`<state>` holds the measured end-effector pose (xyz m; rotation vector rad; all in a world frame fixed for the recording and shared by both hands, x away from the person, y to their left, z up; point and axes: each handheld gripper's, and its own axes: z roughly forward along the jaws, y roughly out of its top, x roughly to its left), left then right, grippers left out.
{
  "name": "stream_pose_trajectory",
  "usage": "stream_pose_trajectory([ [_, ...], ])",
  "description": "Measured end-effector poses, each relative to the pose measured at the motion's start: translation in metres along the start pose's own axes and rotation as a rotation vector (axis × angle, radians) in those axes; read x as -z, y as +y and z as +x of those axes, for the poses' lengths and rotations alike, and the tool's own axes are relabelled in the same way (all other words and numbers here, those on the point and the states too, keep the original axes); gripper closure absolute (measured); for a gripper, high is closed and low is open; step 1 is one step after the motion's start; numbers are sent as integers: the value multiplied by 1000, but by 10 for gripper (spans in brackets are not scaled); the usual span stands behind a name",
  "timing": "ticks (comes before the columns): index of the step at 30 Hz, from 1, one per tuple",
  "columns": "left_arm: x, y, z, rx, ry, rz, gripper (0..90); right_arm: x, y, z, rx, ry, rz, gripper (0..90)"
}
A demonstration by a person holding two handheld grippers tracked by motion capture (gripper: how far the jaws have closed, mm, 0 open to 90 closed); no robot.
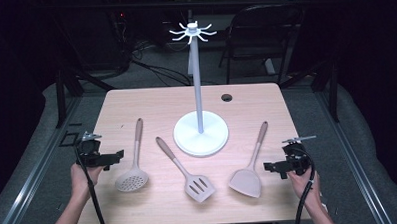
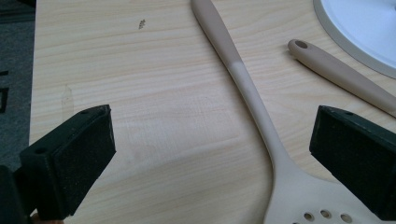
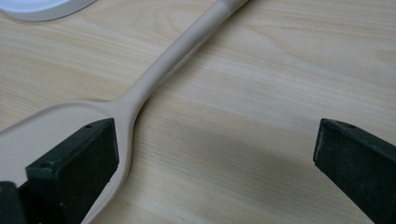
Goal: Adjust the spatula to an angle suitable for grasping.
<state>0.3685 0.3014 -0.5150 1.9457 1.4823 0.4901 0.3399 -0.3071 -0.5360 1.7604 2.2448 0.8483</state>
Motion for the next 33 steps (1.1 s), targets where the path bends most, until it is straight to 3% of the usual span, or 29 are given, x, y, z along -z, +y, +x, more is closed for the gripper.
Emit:
stream_pose_trajectory([
  [19, -3, 0, 0, -1, -1, 7, 1, -7, 2, 4, 11, -5, 27, 11],
  [33, -3, 2, 0, -1, 2, 6, 2, -14, 16, 16, 31, -20, 23, 22],
])
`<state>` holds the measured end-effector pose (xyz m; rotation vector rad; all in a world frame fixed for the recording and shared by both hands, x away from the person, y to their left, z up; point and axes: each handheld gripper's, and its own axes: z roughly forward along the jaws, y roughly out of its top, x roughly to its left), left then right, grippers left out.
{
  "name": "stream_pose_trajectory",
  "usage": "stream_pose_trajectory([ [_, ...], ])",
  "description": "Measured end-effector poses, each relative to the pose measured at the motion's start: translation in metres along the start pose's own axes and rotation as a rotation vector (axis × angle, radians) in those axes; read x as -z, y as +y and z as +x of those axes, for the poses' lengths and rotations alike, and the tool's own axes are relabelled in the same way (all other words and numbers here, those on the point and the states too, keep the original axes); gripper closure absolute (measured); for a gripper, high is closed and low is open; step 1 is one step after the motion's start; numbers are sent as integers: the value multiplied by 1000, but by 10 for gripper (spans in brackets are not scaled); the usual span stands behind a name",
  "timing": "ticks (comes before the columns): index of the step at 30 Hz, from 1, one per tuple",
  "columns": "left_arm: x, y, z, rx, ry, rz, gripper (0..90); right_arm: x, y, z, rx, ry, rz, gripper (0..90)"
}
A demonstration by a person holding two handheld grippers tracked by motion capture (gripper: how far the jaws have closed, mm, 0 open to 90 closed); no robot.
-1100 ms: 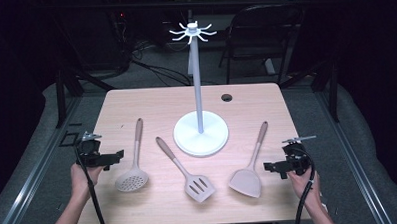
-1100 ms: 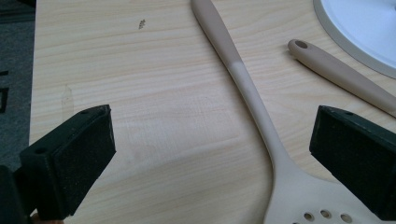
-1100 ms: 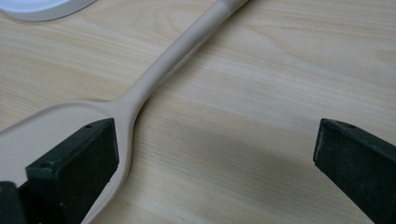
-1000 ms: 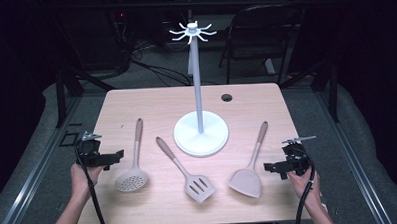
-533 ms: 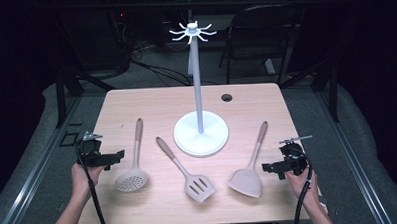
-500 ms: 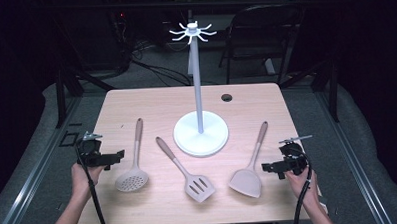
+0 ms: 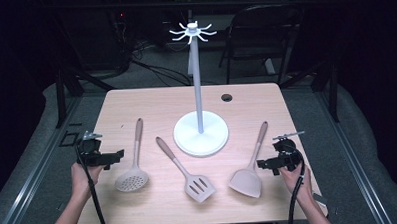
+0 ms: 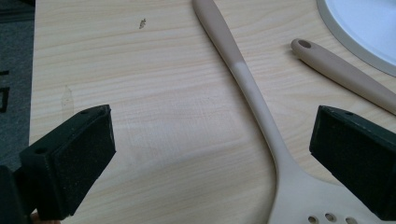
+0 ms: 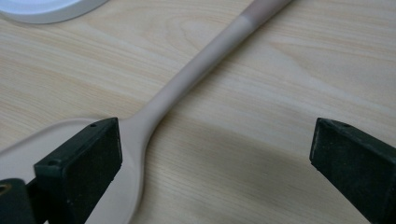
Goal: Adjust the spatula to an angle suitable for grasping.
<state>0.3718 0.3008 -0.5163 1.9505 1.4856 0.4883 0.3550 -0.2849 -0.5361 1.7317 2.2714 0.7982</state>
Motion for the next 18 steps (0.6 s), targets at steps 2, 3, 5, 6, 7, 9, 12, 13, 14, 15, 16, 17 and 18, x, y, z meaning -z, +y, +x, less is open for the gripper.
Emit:
stream_pose_trajectory([
  [2, -1, 0, 0, -5, -1, 1, 1, 1, 2, 3, 6, 6, -8, 32],
  [3, -1, 0, 0, -5, -1, 1, 1, 1, 3, 5, 10, 5, -8, 35],
  [5, -1, 0, 0, -6, -1, 2, 2, 0, 4, 8, 20, 10, -6, 45],
  [6, -1, 1, 0, -6, 0, 3, 1, 0, 5, 10, 28, 7, 0, 48],
  [7, -1, 1, 0, -6, -1, 4, 2, 0, 5, 11, 35, 2, 1, 58],
  [9, -1, 1, 0, -6, 0, 4, 2, -2, 7, 12, 35, -9, -8, 74],
  [12, -1, 1, 0, -7, -1, 4, 2, -5, 12, 13, 35, -11, -8, 103],
  [13, -1, 1, 0, -7, -1, 4, 2, -6, 13, 13, 31, -12, -10, 118],
  [14, -1, 1, 0, -7, -1, 4, 2, -7, 15, 13, 35, -21, -9, 132],
  [15, -1, 1, 0, -7, -1, 4, 2, -8, 16, 13, 35, -27, -10, 134],
  [16, -1, 1, 1, -6, -1, 6, 2, -9, 17, 13, 34, -24, -5, 138],
  [17, -1, 1, 1, -5, -1, 6, 2, -11, 18, 13, 33, -34, -9, 142],
  [18, -1, 1, 1, -5, -1, 6, 2, -11, 18, 13, 33, -34, -9, 142],
])
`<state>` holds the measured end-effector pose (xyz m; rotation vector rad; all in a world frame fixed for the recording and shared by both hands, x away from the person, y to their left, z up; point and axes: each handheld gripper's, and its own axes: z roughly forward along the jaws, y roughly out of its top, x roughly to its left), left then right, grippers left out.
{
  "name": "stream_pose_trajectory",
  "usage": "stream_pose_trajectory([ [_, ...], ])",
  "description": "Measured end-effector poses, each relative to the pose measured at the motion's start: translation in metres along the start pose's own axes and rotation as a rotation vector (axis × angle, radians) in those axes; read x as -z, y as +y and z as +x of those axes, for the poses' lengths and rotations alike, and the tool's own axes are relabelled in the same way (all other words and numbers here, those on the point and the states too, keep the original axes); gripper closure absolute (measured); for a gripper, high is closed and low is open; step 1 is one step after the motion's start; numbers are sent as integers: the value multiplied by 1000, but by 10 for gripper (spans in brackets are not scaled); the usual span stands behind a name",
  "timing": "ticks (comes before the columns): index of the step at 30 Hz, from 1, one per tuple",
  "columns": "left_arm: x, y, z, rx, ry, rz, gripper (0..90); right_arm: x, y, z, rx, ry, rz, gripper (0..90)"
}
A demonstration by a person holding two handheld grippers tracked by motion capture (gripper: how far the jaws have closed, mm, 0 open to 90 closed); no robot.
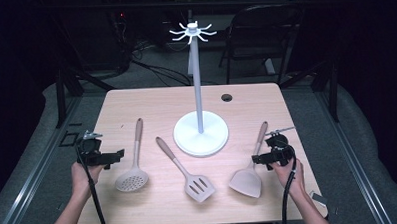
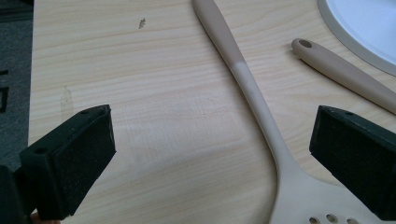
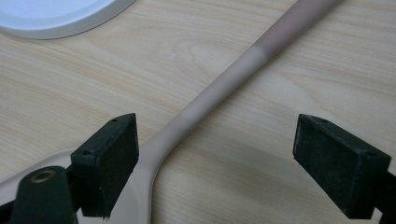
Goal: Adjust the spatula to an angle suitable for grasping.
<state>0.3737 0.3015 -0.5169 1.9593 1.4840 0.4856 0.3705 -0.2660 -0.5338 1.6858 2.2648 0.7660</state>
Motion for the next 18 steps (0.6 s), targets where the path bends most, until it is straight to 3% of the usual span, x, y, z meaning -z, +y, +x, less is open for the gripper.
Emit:
stream_pose_trajectory([
  [6, -1, 1, -2, -3, 1, 3, 2, -7, 5, 0, -7, -18, 15, 193],
  [18, -3, 0, -1, -7, -1, 17, 2, -24, 17, -2, -25, -24, 57, 394],
])
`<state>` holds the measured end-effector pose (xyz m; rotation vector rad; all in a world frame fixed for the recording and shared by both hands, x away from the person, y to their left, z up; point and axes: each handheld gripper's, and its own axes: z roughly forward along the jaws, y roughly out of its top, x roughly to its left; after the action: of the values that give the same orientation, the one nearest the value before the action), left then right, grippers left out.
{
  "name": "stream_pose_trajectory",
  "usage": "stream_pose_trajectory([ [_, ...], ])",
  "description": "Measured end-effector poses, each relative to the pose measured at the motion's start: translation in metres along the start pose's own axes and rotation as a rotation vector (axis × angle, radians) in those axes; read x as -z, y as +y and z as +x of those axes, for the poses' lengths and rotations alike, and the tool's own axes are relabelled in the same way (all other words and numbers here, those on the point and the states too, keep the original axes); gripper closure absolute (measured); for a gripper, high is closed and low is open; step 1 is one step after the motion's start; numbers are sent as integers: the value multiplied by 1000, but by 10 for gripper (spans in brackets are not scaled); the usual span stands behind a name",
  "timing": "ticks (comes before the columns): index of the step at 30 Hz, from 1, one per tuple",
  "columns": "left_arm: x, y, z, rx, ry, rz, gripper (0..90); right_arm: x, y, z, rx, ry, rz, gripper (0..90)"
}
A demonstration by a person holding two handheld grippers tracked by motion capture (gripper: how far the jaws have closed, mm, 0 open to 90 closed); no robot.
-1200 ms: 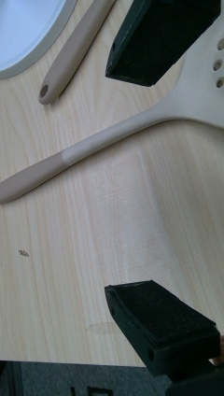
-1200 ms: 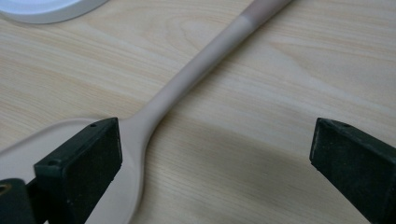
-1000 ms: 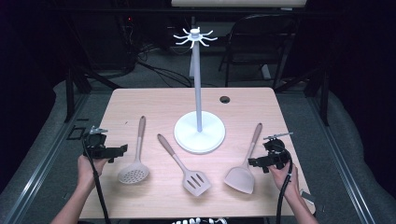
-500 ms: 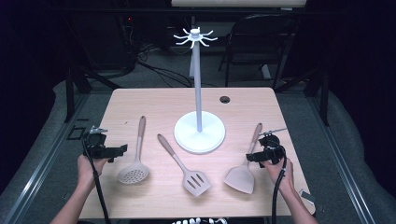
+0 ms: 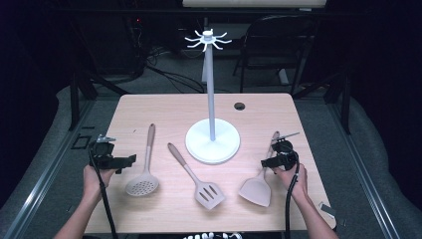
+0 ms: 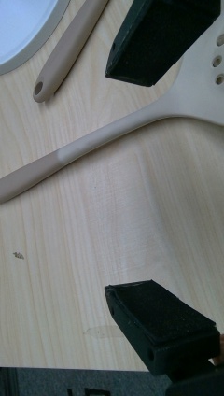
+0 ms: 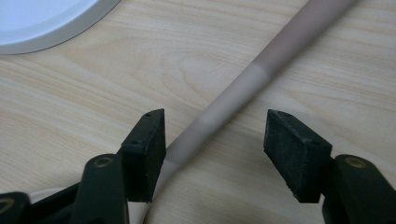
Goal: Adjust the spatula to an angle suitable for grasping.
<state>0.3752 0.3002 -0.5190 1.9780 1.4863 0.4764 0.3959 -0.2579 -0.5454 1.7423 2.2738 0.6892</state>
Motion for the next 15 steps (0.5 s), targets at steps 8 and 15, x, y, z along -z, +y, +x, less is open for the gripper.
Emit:
stream_pose_trajectory([
  [8, -1, 0, -1, 2, -2, 2, 2, -3, 1, 4, 5, 12, 17, 497],
  [15, -1, 0, 0, -2, 1, 4, 3, -3, 0, 4, 8, 24, 17, 525],
])
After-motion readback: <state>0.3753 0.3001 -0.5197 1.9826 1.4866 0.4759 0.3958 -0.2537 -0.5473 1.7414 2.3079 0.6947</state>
